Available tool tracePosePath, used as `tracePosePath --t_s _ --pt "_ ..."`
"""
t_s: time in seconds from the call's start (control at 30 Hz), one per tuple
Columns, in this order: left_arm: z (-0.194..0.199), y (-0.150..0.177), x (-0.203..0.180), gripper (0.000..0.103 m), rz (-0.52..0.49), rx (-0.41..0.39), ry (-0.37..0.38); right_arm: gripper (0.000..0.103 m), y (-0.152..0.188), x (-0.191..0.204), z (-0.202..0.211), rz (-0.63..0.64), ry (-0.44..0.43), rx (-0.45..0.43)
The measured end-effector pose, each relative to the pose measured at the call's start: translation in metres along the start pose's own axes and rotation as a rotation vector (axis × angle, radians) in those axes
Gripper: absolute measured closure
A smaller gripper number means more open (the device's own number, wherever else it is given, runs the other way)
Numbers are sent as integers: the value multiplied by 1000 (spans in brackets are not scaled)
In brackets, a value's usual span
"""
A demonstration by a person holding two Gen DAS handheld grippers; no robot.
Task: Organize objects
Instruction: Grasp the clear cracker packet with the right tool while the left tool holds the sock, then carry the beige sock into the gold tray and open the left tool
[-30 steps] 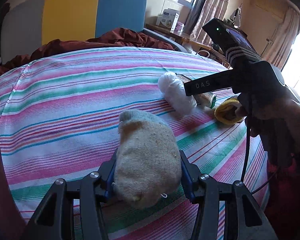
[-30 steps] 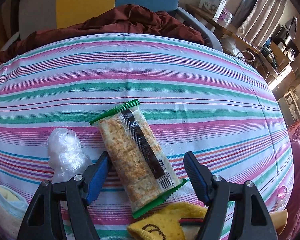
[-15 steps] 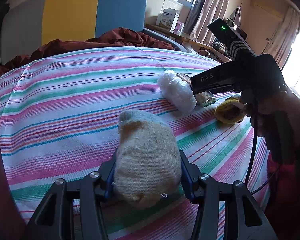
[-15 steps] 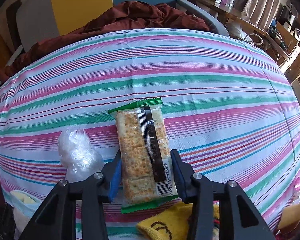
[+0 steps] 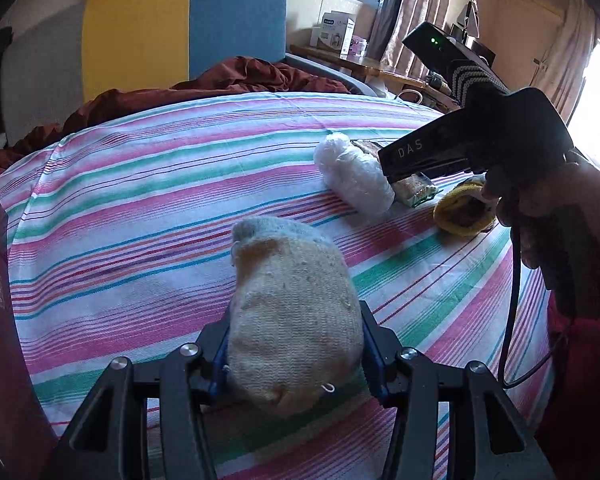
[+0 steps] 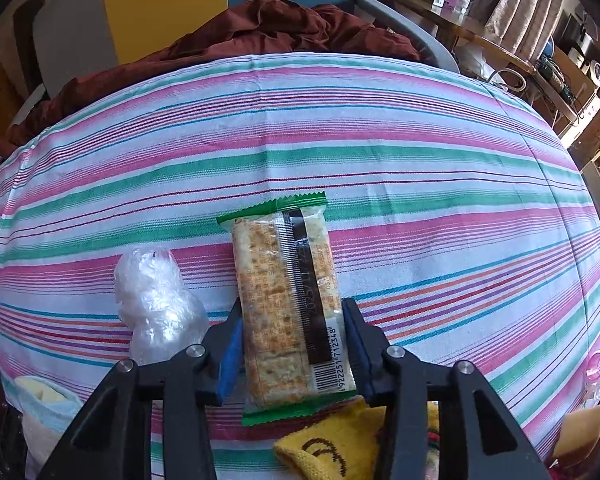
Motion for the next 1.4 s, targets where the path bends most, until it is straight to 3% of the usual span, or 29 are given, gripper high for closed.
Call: tracePosePath --t_s 0.57,0.7,0.83,1.03,1.2,1.3,1.4 --pt "16 14 -1 52 -30 20 -62 58 4 4 3 29 18 -17" --pt "37 16 1 52 23 22 -20 58 10 9 7 33 23 -21" --pt "75 3 22 52 79 -42 -24 58 10 8 7 43 34 -27" --pt "129 -17 91 52 213 -126 -100 58 11 9 8 53 46 -31" --pt "153 -6 181 52 368 -135 -245 58 15 15 11 62 58 -34" --pt "151 12 235 52 467 -77 -331 58 16 17 12 76 73 -35" --pt "145 29 276 52 594 -18 -331 58 18 20 14 90 86 -36"
Point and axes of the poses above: each gripper's, at about its wrist camera, not at the fingertips, and z roughly against the way its jaws point, x to its left, y to its underside, the point moved 10 cm from there along -z, roughly the way its jaws point, and after that the axes turned 7 degrees about -y, right-handed, at the moved point
